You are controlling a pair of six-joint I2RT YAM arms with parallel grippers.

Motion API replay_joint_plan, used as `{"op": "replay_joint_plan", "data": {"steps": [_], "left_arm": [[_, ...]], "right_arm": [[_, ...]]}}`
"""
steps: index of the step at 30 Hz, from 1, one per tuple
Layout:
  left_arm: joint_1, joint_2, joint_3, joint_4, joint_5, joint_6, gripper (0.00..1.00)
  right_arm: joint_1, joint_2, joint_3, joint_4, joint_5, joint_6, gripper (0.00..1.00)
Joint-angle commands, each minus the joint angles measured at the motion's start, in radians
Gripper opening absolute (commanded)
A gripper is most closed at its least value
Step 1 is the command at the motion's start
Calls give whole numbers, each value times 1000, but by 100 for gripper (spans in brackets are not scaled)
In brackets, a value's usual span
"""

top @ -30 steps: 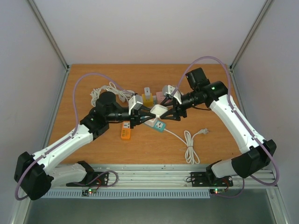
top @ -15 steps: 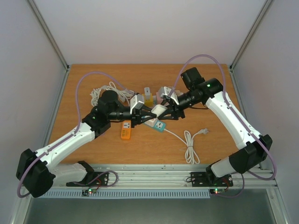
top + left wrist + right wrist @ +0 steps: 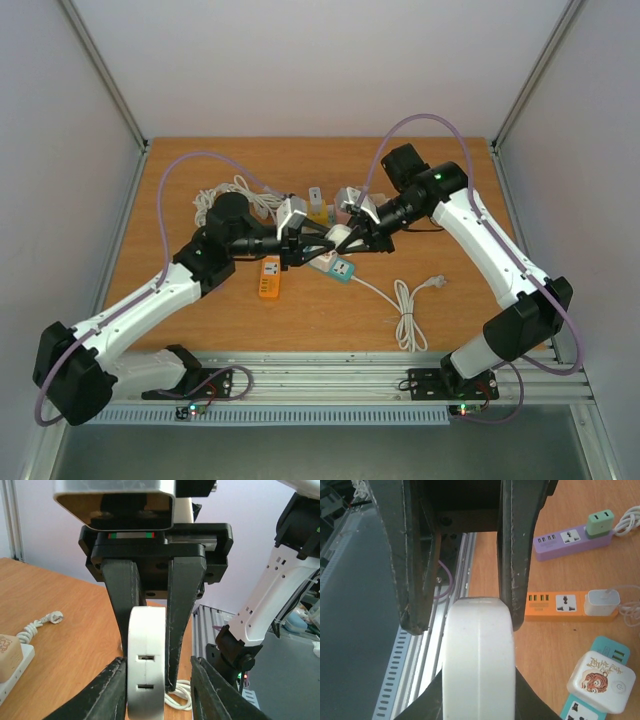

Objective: Insert the plug

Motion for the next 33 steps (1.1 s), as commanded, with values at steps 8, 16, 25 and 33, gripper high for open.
{"op": "replay_joint_plan", "data": {"steps": [8, 16, 25, 33], "left_arm": [[-2, 32, 66, 11, -18, -14, 23], [-2, -34, 79, -116, -439, -57, 52], [-1, -155, -48, -210, -724, -244, 57], [-2, -152, -133, -218, -711, -388, 57]], "right_arm": [[8, 14, 53, -13, 0, -6, 12], [-57, 96, 147, -62, 128, -53, 1], [-161, 378, 462, -214, 246, -161, 1], [-173, 697, 829, -330, 357, -295, 1]]}}
